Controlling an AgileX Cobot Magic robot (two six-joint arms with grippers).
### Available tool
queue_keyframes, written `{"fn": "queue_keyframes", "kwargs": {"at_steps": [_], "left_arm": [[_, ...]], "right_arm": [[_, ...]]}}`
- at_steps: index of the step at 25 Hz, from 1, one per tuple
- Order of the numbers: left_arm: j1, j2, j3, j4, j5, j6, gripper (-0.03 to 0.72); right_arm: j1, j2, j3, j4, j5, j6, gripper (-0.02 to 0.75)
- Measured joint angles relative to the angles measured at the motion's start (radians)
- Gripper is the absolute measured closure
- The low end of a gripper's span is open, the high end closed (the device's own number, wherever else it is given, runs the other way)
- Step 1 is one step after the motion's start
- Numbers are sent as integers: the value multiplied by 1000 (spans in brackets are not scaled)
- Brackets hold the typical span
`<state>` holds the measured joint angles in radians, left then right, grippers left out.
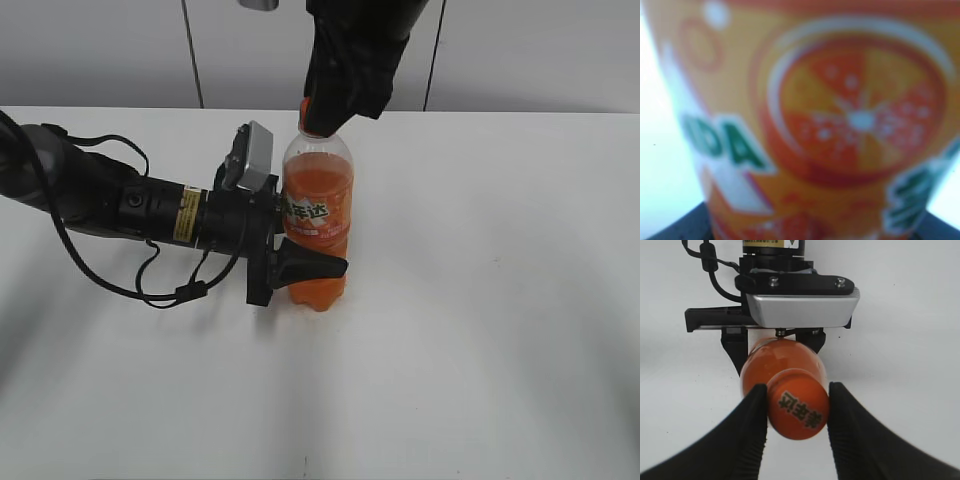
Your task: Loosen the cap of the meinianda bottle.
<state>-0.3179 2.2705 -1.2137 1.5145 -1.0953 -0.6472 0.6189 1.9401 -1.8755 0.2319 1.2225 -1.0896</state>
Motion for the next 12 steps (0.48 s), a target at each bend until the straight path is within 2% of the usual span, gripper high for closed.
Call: {"fn": "queue_keyframes", "kwargs": {"at_steps": [6,12], "left_arm": [[0,0,0,0,0,-2,287],[0,0,0,0,0,-2,287]], "right_arm": [[0,-16,0,-3,0,6,430],[0,-16,0,14,0,26,371]]}}
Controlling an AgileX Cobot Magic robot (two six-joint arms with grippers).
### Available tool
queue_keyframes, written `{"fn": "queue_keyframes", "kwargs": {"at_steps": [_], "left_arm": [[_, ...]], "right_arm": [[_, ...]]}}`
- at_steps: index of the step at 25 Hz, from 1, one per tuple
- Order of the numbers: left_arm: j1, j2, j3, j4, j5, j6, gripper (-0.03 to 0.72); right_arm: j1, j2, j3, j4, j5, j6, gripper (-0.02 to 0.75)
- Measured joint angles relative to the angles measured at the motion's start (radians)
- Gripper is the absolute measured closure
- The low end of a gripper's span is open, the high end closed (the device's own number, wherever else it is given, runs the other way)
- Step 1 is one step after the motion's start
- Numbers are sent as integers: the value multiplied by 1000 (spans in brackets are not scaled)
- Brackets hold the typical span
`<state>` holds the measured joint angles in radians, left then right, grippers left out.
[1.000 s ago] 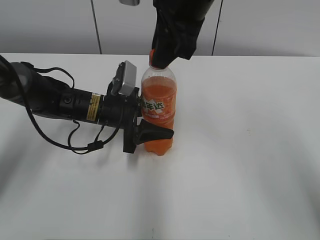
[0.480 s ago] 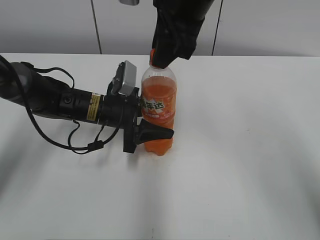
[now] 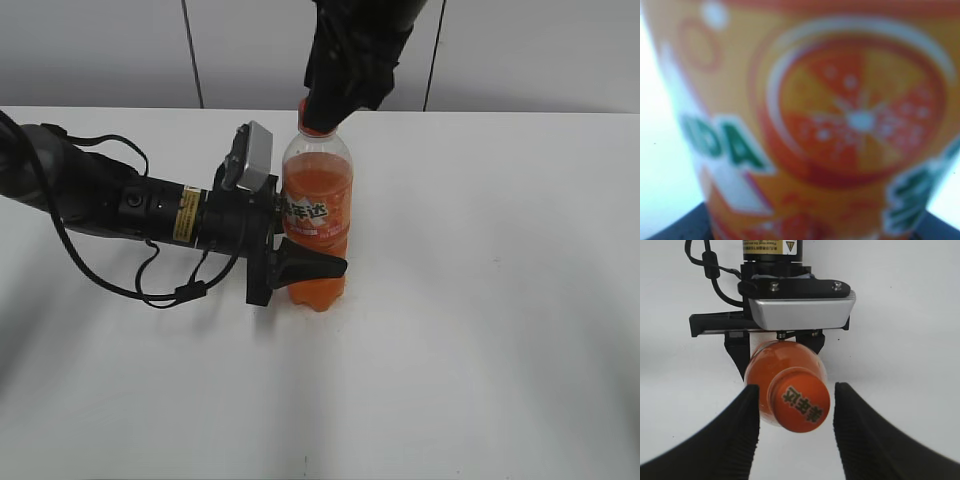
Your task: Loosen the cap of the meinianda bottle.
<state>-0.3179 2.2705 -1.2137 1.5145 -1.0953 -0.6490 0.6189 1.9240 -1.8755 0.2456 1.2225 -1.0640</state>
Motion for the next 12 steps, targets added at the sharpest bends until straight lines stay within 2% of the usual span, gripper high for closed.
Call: {"fn": "queue_keyframes", "kwargs": {"at_steps": [7,12], "left_arm": [[0,0,0,0,0,0,287],[0,0,0,0,0,0,287]], "right_arm": [[-1,-28,0,23,0,122,361],[-2,-83,0,49,0,370,361]]}}
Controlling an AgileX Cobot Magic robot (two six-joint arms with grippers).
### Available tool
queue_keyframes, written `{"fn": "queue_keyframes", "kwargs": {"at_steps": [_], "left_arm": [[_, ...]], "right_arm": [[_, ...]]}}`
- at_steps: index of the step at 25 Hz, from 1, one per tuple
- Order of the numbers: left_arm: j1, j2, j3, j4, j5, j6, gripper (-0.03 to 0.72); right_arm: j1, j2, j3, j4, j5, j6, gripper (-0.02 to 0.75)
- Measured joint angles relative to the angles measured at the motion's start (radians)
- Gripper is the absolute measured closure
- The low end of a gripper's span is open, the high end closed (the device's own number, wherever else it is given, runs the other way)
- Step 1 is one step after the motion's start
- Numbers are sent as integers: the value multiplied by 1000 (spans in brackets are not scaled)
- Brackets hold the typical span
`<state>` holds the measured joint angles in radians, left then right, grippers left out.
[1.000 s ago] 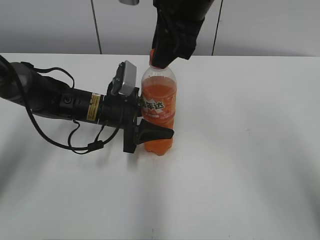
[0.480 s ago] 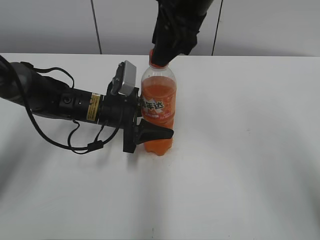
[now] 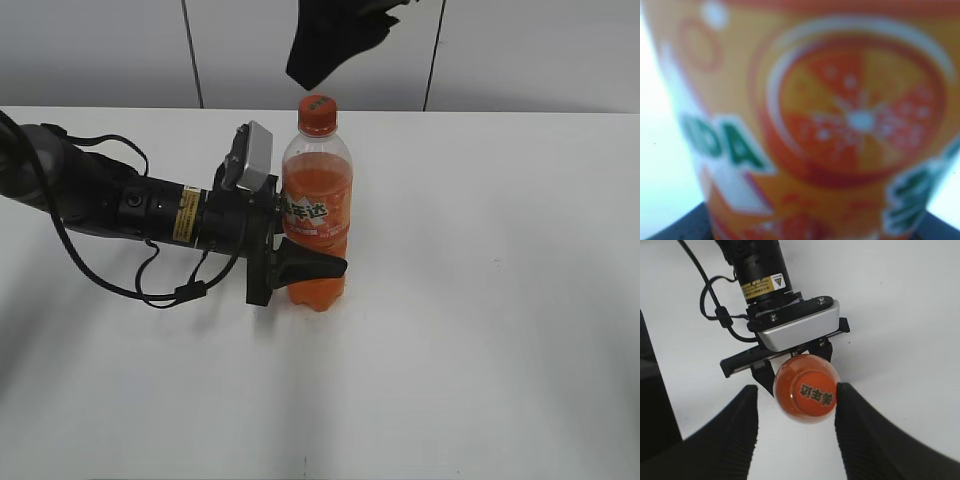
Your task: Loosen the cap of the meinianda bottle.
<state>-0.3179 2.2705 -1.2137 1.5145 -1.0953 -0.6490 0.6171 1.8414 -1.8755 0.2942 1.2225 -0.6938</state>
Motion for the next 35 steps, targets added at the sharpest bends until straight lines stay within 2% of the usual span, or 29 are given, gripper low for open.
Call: {"fn": "queue_keyframes", "kwargs": {"at_steps": [9,15,17,23,35], "left_arm": [[0,0,0,-2,0,0,287],[0,0,0,-2,0,0,287],[0,0,0,-3,0,0,287],[0,0,0,-9,0,0,287],[0,0,0,-12,0,-3,288]], "right_arm": [[0,-14,0,1,0,670,361],[0,-14,0,-135,0,1017,360],[0,-14,0,-147,0,1063,348],[1,-12,0,-83,0,1085,328],[21,65,0,-110,0,1106,309]]}}
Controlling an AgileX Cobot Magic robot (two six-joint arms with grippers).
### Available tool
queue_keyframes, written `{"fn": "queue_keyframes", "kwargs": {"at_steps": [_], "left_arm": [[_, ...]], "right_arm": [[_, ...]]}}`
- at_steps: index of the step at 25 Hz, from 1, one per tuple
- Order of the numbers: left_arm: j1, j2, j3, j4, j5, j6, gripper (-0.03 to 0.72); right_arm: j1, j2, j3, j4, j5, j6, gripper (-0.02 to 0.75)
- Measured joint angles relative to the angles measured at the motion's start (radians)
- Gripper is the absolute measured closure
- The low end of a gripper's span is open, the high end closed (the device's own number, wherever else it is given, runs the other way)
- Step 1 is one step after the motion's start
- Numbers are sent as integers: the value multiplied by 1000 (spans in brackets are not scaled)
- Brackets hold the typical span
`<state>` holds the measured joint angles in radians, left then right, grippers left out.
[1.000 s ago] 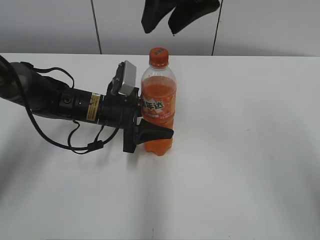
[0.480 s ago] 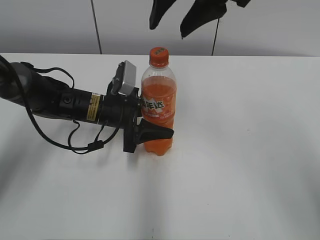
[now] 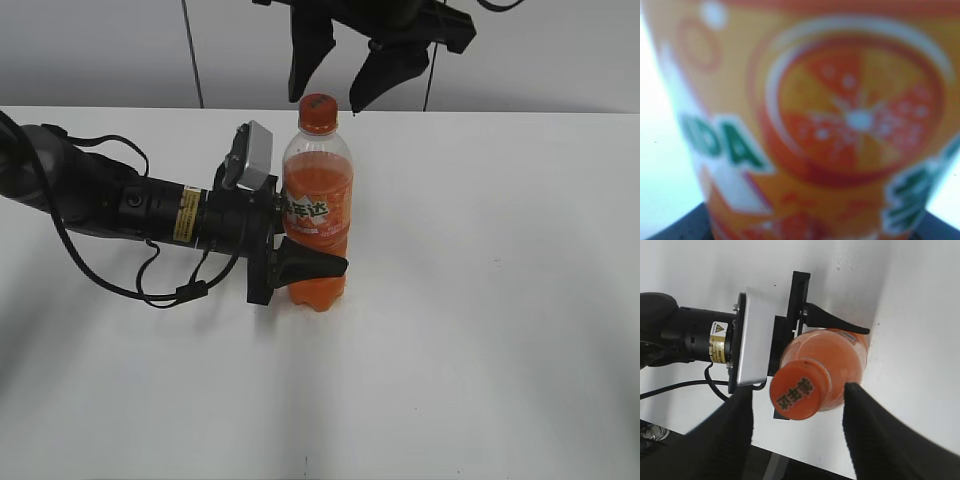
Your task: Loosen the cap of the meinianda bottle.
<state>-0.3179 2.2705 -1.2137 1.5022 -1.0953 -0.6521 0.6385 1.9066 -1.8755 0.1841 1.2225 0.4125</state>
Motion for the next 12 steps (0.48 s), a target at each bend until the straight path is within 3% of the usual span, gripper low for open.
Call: {"fn": "queue_keyframes", "kwargs": {"at_steps": [12], "left_arm": [[0,0,0,-1,0,-1,288]], "right_arm": [[0,0,0,-5,-26,6,308]]}}
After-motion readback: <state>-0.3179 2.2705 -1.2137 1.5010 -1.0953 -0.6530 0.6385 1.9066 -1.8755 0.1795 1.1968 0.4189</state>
